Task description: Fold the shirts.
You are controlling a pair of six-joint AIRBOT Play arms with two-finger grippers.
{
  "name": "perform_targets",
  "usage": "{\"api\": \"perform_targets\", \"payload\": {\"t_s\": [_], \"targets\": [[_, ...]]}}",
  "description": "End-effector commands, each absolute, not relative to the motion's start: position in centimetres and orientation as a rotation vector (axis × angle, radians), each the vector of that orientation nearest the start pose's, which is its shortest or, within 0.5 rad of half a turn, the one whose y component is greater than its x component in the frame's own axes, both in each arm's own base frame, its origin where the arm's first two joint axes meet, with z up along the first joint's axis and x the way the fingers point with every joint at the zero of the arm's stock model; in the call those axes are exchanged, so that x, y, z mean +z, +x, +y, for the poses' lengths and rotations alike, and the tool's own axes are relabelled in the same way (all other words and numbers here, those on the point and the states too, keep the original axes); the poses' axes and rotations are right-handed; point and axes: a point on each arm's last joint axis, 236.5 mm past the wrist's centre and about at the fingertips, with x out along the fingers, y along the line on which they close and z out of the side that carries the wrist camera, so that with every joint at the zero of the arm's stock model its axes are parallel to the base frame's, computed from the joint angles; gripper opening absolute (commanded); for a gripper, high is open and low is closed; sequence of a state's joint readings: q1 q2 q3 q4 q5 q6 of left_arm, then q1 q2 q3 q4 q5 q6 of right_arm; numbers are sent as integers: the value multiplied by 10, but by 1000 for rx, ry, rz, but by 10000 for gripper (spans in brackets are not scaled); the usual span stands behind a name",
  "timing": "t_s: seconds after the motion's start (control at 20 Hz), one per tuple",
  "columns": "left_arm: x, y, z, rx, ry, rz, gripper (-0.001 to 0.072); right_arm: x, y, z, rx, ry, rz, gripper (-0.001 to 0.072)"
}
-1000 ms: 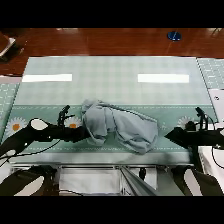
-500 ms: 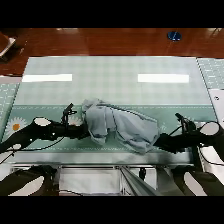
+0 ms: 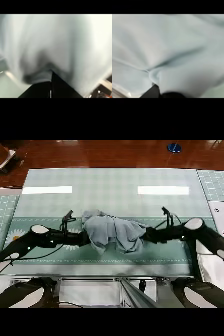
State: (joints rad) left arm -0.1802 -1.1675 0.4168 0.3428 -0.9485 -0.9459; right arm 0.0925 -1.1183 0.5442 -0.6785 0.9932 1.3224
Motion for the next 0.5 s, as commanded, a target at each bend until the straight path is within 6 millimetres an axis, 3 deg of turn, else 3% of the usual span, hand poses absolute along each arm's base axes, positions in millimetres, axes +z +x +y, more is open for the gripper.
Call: {"api": "perform_targets", "payload": {"t_s": [0.0, 0.15, 0.2, 0.25, 0.35, 0.45], "targets": [[10, 271, -221, -841, -713, 1160, 16, 28, 315, 188, 631, 563, 1231, 29], [142, 348, -172, -763, -659, 761, 15, 162, 382, 155, 599, 379, 937, 29], [196, 370, -143, -680, -649, 594, 15, 214, 394, 141, 570, 317, 822, 28], [247, 380, -118, -618, -626, 446, 15, 263, 396, 129, 550, 254, 723, 28], [343, 369, -83, -560, -539, 213, 15, 344, 379, 115, 525, 146, 562, 28], [416, 334, -68, -528, -418, 47, 15, 412, 345, 104, 484, 56, 394, 28]]}}
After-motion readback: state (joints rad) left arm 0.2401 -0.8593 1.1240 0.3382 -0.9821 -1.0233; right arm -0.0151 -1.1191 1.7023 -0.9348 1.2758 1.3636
